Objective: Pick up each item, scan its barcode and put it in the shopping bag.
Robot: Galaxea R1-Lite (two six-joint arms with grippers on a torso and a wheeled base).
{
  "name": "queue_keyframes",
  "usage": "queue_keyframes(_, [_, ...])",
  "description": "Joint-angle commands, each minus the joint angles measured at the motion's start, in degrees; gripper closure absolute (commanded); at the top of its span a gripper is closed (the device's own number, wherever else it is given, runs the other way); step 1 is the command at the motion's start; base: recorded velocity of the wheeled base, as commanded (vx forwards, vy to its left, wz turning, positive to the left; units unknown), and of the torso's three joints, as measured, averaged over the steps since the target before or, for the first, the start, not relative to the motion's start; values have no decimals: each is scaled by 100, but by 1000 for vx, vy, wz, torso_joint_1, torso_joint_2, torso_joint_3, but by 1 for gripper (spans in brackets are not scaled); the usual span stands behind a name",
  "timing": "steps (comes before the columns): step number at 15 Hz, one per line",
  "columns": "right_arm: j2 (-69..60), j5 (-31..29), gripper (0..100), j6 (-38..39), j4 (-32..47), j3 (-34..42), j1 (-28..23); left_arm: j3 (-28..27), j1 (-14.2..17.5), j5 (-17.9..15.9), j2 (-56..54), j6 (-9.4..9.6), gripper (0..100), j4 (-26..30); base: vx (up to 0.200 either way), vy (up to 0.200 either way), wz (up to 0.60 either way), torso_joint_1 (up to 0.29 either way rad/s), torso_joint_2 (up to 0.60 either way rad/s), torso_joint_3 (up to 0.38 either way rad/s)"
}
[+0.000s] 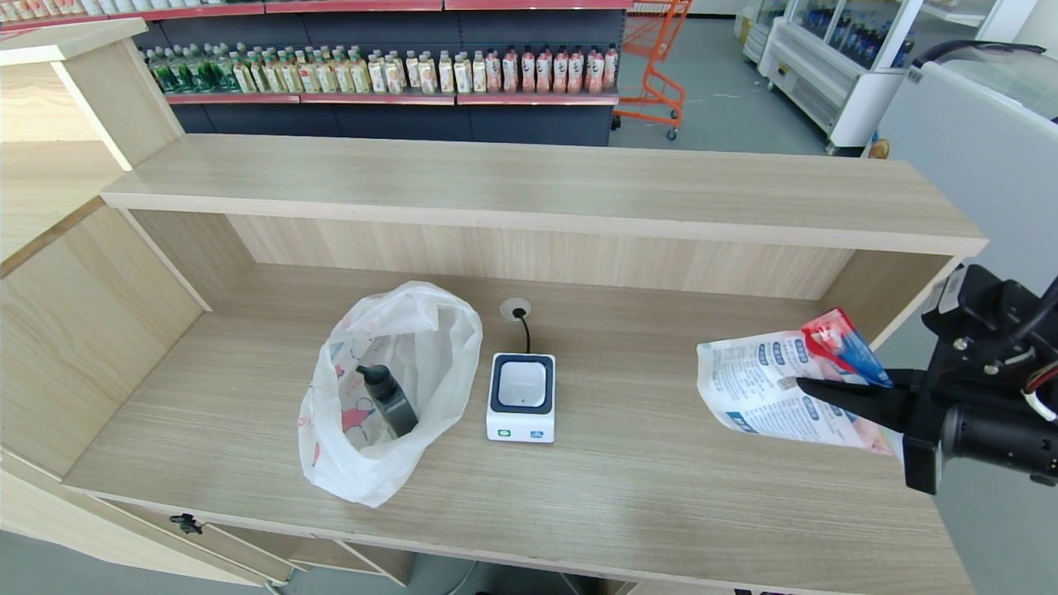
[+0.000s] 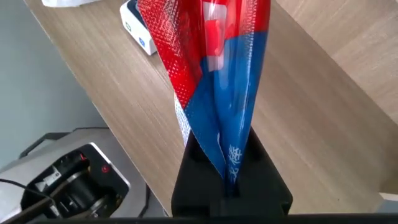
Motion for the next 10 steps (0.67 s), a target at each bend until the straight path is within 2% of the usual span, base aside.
queue_keyframes(1, [-114,15,100,246,8,22,12,0,0,1,-1,13,0,0,0,0,0,0,0,0])
queue_keyframes(4, [-298,120,100,790,-1,171,117,0,0,1,-1,4,0,0,0,0,0,0,0,0])
queue_keyframes(6, [-325,147,100,808,-1,224,109,0,0,1,-1,-5,0,0,0,0,0,0,0,0])
queue_keyframes(10, [-421,182,100,1344,-1,224,126,0,0,1,-1,-13,0,0,0,200,0,2,0,2])
